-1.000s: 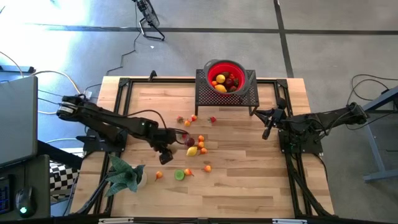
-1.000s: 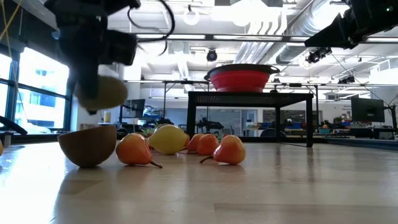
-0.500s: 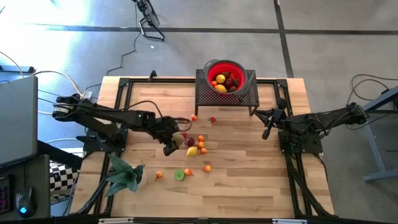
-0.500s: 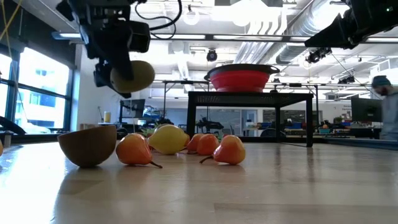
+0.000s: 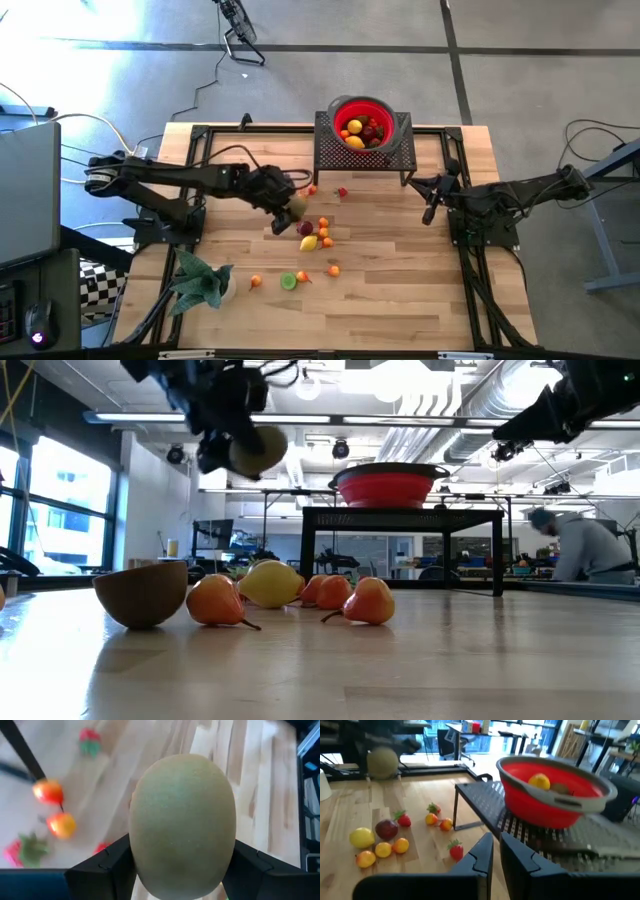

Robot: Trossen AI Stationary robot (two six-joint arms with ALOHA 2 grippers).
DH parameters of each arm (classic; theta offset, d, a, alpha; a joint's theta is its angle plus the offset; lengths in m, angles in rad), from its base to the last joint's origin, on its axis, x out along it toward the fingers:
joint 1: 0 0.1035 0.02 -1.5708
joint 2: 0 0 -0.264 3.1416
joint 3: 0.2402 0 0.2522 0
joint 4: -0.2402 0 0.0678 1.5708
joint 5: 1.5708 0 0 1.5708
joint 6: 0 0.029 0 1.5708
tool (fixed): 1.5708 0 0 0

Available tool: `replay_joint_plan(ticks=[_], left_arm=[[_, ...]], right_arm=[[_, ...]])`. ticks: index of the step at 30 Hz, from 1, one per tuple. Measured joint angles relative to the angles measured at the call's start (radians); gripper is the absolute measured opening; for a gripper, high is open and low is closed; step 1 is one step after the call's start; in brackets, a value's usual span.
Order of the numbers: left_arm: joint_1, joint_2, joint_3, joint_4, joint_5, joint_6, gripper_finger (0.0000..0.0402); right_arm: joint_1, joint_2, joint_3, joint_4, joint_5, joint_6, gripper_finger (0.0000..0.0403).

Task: Pick & Place Fruit
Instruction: Put the kiwi into the strainer on the shelf

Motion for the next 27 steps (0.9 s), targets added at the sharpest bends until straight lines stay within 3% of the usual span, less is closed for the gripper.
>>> replay_joint_plan(ticks=[5,10,15,22,27], left_arm=[[0.005,0.0,0.055,0.0,-0.046,0.075,0.0223],[0.005,0.0,0.082,0.0,-0.136,0.11,0.0223],[0.006,0.0,0.085,0.008,-0.218,0.13,0.0223],[0.015,0.0,0.085,0.019,-0.269,0.13,0.0223],[0.038,0.001,0.085,0.083,-0.269,0.156,0.0223]], right_arm=[[0.0,-0.028,0.0,-0.101,-0.074,0.078,0.0026],[0.0,-0.063,0.0,-0.063,-0.226,0.013,0.0026],[0.0,-0.111,-0.005,-0.056,-0.259,-0.019,0.0026],[-0.001,-0.205,-0.118,0.15,-0.262,-0.081,0.0026],[-0.001,-0.265,-0.202,0.266,-0.367,-0.113,0.0026]])
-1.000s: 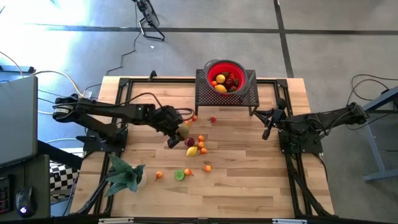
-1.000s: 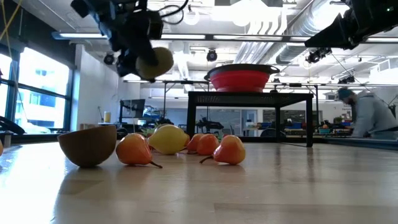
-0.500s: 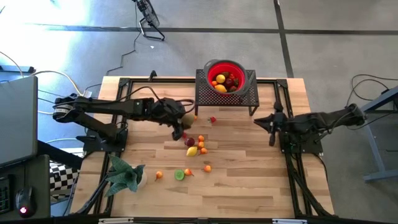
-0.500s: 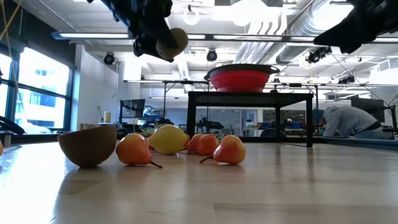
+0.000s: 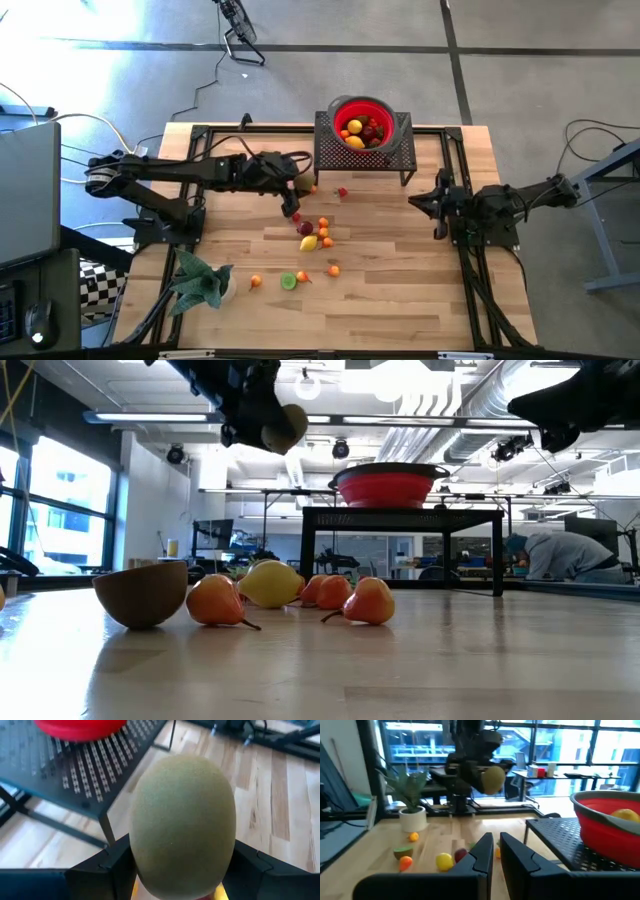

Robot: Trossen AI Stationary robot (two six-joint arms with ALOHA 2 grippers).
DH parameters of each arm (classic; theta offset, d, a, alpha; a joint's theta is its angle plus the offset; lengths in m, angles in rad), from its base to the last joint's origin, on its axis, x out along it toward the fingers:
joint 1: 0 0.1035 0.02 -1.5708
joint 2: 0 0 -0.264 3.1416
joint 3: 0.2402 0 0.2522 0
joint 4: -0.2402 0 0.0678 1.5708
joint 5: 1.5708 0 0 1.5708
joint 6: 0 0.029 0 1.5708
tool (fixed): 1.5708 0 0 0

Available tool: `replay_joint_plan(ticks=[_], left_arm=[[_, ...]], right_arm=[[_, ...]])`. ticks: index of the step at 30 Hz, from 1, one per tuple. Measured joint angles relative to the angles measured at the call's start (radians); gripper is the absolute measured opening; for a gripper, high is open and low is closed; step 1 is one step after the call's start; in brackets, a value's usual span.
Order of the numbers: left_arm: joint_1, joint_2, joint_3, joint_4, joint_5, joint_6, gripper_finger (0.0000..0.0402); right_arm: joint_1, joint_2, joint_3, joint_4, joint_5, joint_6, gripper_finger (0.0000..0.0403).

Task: Pick & Place Fruit
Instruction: Put the kiwi into the strainer on the shelf

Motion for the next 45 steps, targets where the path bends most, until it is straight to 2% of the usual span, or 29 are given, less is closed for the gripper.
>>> replay_joint_plan(ticks=[10,15,25,33,42,45], left_arm=[[0.062,0.0,0.0,0.103,0.009,0.059,0.0223],[0.086,0.0,0.0,0.174,0.014,0.105,0.0223],[0.163,0.0,0.058,0.218,0.015,0.138,0.0223],[0.216,0.035,0.166,0.214,0.013,0.138,0.0223],[0.253,0.222,0.387,0.203,0.017,0.191,0.0223],[0.28,0.284,0.461,0.197,0.051,0.183,0.0223]], right_arm=[[-0.022,-0.022,-0.034,0.041,-0.087,-0.007,0.0026],[-0.095,-0.02,-0.112,0.166,-0.184,-0.051,0.0026],[-0.226,-0.021,-0.114,0.209,-0.28,-0.068,0.0026],[-0.276,-0.021,-0.113,0.242,-0.274,-0.07,0.0026],[-0.303,-0.02,-0.113,0.23,-0.232,-0.072,0.0026],[-0.304,-0.02,-0.113,0.226,-0.221,-0.072,0.0026]])
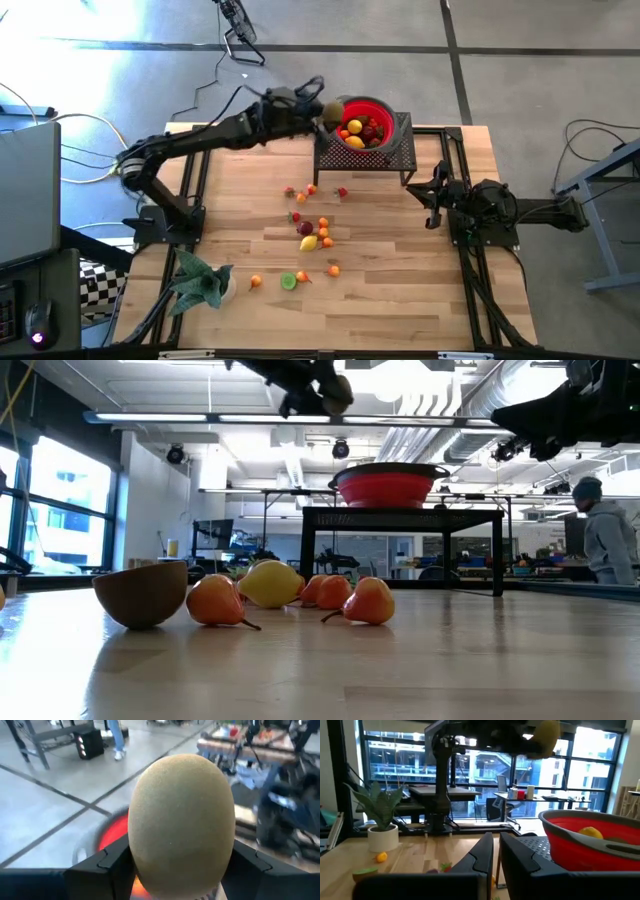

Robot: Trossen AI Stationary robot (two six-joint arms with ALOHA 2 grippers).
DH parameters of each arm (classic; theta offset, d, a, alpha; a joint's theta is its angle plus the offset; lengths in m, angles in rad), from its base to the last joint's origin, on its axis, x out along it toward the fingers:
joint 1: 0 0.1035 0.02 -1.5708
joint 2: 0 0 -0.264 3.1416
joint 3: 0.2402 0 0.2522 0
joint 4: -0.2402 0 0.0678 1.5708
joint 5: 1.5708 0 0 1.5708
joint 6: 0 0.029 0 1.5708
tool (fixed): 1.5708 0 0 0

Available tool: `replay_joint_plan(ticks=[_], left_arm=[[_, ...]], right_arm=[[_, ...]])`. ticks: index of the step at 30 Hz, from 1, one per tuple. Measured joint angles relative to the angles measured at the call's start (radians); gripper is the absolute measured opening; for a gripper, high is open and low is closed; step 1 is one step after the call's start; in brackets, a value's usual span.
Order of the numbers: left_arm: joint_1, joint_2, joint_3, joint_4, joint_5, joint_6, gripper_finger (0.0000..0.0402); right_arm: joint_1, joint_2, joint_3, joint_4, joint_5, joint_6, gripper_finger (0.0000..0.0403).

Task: Pick & Place Fruit
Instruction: Put the kiwi into the strainer on the shelf

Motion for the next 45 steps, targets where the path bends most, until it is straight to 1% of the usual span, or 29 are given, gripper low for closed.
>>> replay_joint_plan(ticks=[3,8,12,16,22,27,29,34,37,45], left_arm=[[0.027,0.06,0.071,0.0,0.039,-0.012,0.0223],[0.05,0.164,0.182,0.004,0.066,-0.027,0.0223],[0.052,0.23,0.247,0.009,0.075,-0.027,0.0223],[0.059,0.278,0.282,0.007,0.071,-0.027,0.0223],[0.067,0.319,0.287,-0.033,0.062,-0.035,0.0223],[0.065,0.324,0.287,-0.118,-0.038,-0.041,0.0223],[0.065,0.324,0.287,-0.143,-0.058,-0.056,0.0223],[0.065,0.324,0.287,-0.196,-0.06,-0.105,0.0223],[0.065,0.324,0.287,-0.227,-0.06,-0.109,0.0223],[0.065,0.331,0.287,-0.24,-0.06,-0.168,0.0223]], right_arm=[[0.0,0.0,0.0,-0.003,-0.001,0.0,0.0026],[0.0,0.0,0.0,-0.003,-0.003,0.0,0.0026],[-0.001,0.0,0.0,-0.003,-0.003,-0.001,0.0026],[-0.002,0.0,0.0,-0.007,-0.003,-0.007,0.0026],[-0.002,0.0,0.0,-0.007,-0.002,-0.008,0.0026],[-0.002,0.0,0.0,-0.01,0.007,-0.012,0.0026],[-0.002,0.0,0.0,-0.01,0.024,-0.02,0.0026],[-0.002,0.0,0.0,-0.022,0.049,-0.026,0.0026],[-0.002,0.0,0.0,-0.024,0.049,-0.027,0.0026],[-0.002,0.0,0.0,-0.024,0.049,-0.027,0.0026]])
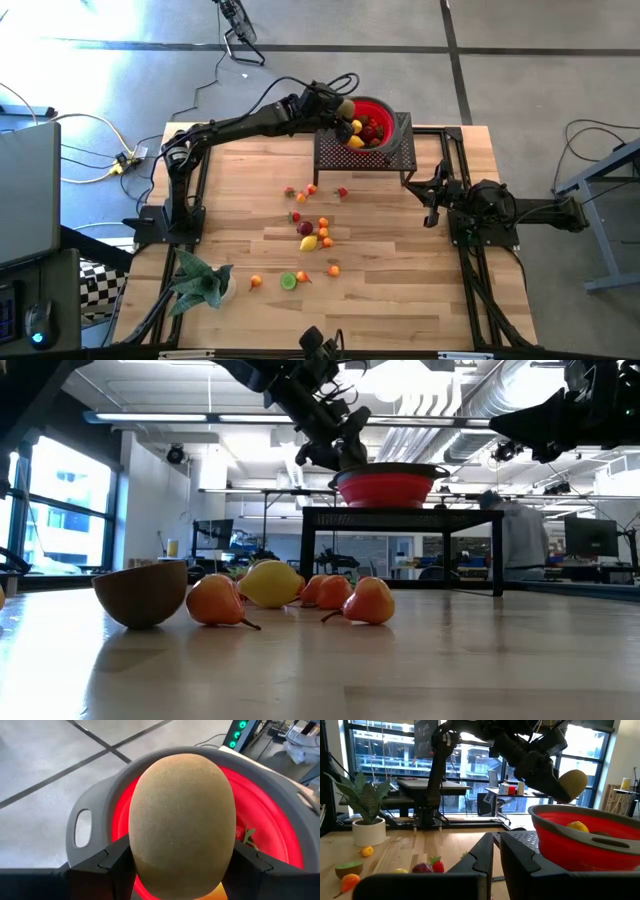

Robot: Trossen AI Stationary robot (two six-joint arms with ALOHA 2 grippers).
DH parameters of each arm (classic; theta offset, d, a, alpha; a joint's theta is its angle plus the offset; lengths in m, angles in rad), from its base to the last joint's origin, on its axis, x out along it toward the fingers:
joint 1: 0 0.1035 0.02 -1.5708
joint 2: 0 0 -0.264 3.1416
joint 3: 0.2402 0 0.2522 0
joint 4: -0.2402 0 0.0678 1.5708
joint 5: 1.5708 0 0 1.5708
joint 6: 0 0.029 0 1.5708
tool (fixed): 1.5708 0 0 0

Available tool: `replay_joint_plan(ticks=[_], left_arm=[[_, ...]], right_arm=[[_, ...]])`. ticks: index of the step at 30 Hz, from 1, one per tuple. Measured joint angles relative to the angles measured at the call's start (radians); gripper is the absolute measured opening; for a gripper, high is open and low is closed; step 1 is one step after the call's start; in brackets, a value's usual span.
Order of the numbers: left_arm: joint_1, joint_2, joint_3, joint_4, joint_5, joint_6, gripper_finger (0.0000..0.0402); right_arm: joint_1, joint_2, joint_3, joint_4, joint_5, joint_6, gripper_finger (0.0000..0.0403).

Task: Pick & Place Fruit
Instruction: Put the kiwi into the strainer on the shelf

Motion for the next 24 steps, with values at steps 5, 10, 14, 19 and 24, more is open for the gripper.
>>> replay_joint_plan(ticks=[5,10,14,19,24], left_arm=[[-0.002,0.0,0.0,-0.01,0.0,-0.029,0.0223],[-0.002,0.0,0.0,-0.001,0.0,-0.039,0.0223],[-0.002,0.0,0.0,-0.002,0.002,-0.02,0.0223],[-0.002,0.0,0.0,0.01,0.072,0.043,0.0223],[-0.002,0.0,0.0,0.028,0.136,0.064,0.0223]], right_arm=[[0.0,0.0,0.0,0.0,0.0,0.0,0.0026],[0.0,0.0,0.0,-0.001,0.0,0.0,0.0026],[0.0,0.0,0.0,-0.001,0.0,0.0,0.0026],[0.0,0.0,0.0,-0.001,0.0,-0.006,0.0026],[0.0,0.0,0.0,-0.001,0.0,-0.007,0.0026]])
